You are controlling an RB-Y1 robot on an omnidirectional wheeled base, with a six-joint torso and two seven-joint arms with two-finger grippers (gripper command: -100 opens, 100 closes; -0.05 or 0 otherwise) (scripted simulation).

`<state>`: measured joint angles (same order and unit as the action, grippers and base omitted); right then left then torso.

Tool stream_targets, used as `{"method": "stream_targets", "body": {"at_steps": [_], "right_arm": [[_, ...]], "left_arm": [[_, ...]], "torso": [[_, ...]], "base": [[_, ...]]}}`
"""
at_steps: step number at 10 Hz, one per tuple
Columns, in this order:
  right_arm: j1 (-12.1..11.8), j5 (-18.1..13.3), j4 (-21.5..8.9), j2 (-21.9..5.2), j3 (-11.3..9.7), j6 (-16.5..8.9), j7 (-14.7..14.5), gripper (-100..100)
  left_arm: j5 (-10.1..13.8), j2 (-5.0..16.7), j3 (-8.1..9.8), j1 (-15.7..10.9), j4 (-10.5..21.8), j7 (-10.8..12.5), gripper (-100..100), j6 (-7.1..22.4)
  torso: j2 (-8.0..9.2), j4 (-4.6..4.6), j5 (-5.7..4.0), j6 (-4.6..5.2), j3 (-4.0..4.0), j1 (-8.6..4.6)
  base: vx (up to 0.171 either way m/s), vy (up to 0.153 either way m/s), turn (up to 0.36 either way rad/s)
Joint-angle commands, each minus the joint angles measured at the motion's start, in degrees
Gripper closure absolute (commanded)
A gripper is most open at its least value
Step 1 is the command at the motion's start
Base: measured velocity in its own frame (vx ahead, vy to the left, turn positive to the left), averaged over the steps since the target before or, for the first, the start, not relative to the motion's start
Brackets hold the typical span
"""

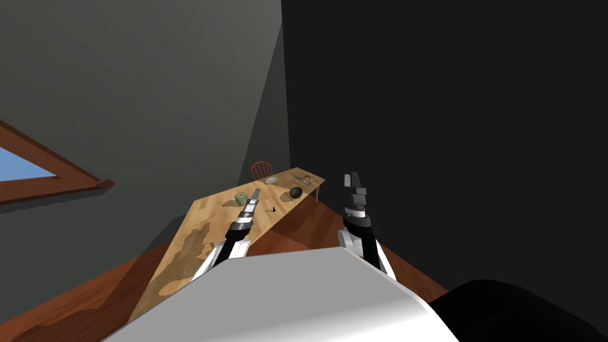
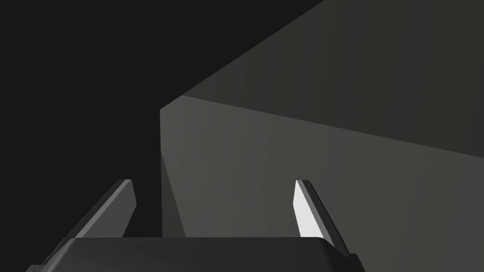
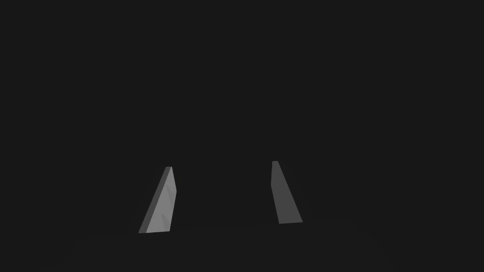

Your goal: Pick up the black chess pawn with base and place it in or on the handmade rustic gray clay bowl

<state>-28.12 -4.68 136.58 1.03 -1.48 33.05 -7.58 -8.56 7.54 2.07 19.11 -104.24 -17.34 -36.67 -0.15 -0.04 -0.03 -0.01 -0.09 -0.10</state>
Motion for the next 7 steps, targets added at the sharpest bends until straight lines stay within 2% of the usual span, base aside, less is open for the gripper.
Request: {"method": "stream_targets", "body": {"at_steps": [1, 2, 3, 4, 5, 6, 7], "right_arm": [[0.00, 0.00, 0.00, 0.00, 0.00, 0.00, 0.00, 0], [0.00, 0.00, 0.00, 0.00, 0.00, 0.00, 0.00, 0], [0.00, 0.00, 0.00, 0.00, 0.00, 0.00, 0.00, 0], [0.00, 0.00, 0.00, 0.00, 0.00, 0.00, 0.00, 0], [0.00, 0.00, 0.00, 0.00, 0.00, 0.00, 0.00, 0], [0.00, 0.00, 0.00, 0.00, 0.00, 0.00, 0.00, 0], [0.00, 0.00, 0.00, 0.00, 0.00, 0.00, 0.00, 0]], "left_arm": [[-0.30, 0.14, 0.10, -0.49, 2.10, -0.95, -100, 0.05], [-0.86, 0.44, 0.35, -1.48, 4.20, -2.64, -100, -0.03], [-0.86, 0.44, 0.35, -1.48, 5.26, -2.64, -100, -0.03], [-1.43, 0.75, 0.61, -2.50, 7.22, -4.35, -100, -0.10], [-1.43, 0.75, 0.61, -2.50, 8.50, -4.35, -100, -0.10], [-2.00, 1.05, 0.88, -3.54, 10.36, -6.08, -100, -0.16], [-2.00, 1.05, 0.88, -3.54, 11.59, -6.08, -100, -0.16]], "torso": [[0.00, 0.00, 0.00, 0.00, 0.00, 0.00], [0.01, 0.00, 0.00, 0.00, 0.00, 0.00], [-0.01, 0.00, 0.00, 0.00, -0.01, 0.02], [0.00, 0.00, 0.00, 0.00, 0.00, 0.02], [-0.01, 0.00, -0.01, 0.00, 0.00, -0.02], [0.01, 0.00, -0.01, 0.00, 0.01, 0.00], [-0.01, 0.00, -0.01, 0.00, 0.00, -0.01]], "base": [[0.033, -0.030, 0.010], [0.041, -0.024, 0.017], [0.033, -0.026, 0.010], [0.034, -0.039, 0.016], [0.032, -0.029, 0.012], [0.040, -0.031, 0.018], [0.035, -0.023, 0.010]]}}
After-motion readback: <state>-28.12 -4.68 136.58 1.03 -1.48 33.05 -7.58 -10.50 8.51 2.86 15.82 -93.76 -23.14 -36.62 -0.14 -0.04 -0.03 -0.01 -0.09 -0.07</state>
